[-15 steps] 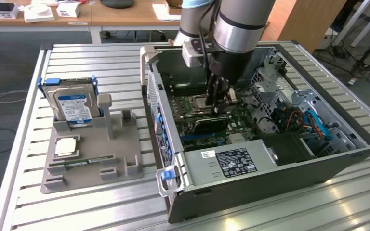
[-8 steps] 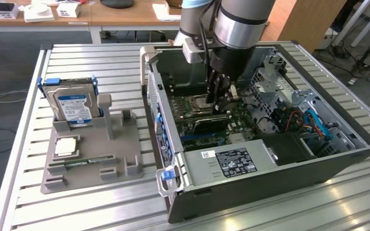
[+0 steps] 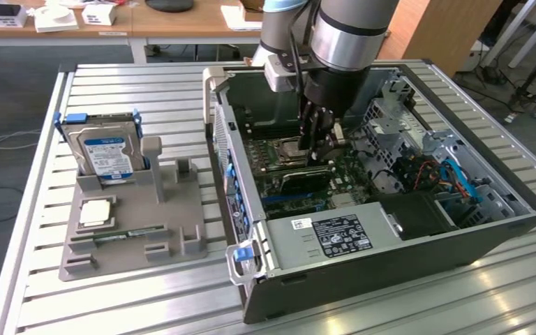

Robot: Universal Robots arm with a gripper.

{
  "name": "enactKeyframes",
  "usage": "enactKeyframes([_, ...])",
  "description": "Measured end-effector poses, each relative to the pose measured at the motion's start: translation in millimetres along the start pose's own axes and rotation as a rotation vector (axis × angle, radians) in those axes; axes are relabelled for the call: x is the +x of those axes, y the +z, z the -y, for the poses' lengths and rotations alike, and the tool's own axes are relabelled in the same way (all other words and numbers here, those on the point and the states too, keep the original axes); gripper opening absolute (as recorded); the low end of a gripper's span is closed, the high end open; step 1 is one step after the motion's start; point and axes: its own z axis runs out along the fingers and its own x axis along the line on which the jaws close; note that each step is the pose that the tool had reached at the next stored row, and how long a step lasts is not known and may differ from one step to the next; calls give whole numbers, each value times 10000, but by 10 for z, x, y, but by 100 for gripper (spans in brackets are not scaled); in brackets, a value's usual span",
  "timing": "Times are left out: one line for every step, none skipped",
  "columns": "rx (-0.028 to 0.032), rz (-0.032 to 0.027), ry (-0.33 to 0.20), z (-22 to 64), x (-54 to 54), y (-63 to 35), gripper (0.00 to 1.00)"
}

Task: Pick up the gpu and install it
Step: 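Press down on the gpu until it lock into place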

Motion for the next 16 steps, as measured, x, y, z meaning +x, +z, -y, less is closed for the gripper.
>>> enactKeyframes([-1,0,0,0,0,0,41])
enactKeyframes([-1,0,0,0,0,0,41])
enactKeyframes([0,0,-1,0,0,0,40])
enactKeyframes([0,-1,1,0,0,0,40])
enactKeyframes([0,0,0,0,0,0,34])
enactKeyframes([0,0,0,0,0,0,34])
enactKeyframes([0,0,0,0,0,0,27])
enactKeyframes([0,1,0,0,0,0,22])
enactKeyframes([-1,0,0,0,0,0,16])
enactKeyframes([-1,0,0,0,0,0,16])
enactKeyframes([0,0,1,0,0,0,11])
enactKeyframes([0,0,0,0,0,0,11])
enactKeyframes([-1,0,0,0,0,0,11])
enactKeyframes([0,0,0,0,0,0,11])
enactKeyframes([0,0,0,0,0,0,11])
enactKeyframes([0,0,0,0,0,0,11])
